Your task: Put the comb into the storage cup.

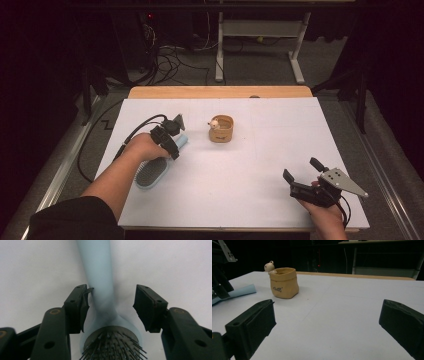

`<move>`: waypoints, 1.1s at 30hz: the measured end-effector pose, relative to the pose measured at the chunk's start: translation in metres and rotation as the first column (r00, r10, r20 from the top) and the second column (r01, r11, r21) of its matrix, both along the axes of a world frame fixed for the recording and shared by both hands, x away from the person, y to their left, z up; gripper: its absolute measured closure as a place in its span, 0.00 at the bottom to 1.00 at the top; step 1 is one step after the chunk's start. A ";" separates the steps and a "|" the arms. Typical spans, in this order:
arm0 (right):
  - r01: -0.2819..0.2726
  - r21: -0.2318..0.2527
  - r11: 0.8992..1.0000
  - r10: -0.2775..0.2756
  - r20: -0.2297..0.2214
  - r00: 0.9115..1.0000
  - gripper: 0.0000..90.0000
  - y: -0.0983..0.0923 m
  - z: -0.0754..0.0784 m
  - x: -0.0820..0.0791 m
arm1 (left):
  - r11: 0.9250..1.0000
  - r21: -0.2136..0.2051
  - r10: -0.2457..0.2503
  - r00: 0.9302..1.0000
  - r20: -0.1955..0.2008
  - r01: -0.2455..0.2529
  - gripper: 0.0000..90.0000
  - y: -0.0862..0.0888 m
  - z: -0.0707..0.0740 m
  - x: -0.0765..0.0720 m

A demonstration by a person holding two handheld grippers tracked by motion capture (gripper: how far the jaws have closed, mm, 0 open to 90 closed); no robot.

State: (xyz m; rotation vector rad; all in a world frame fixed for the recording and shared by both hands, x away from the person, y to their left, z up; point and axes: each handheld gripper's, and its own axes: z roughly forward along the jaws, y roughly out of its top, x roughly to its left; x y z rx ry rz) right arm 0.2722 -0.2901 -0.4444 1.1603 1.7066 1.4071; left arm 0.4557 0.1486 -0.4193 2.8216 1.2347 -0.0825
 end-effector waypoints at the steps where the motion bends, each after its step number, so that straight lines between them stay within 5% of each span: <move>1: 0.000 0.000 1.000 0.000 0.000 1.000 0.01 0.000 0.000 0.000 | 1.000 0.000 0.000 1.000 0.000 0.000 0.51 0.000 0.000 0.000; 17: 0.006 -0.002 1.000 -0.006 0.005 1.000 0.01 0.000 0.000 0.000 | 1.000 -0.001 0.015 1.000 0.015 -0.015 0.70 0.006 -0.011 -0.001; 33: 0.006 -0.002 1.000 -0.006 0.004 1.000 0.01 0.000 0.000 0.000 | 1.000 -0.002 0.023 0.999 0.029 -0.023 0.74 0.006 -0.013 -0.002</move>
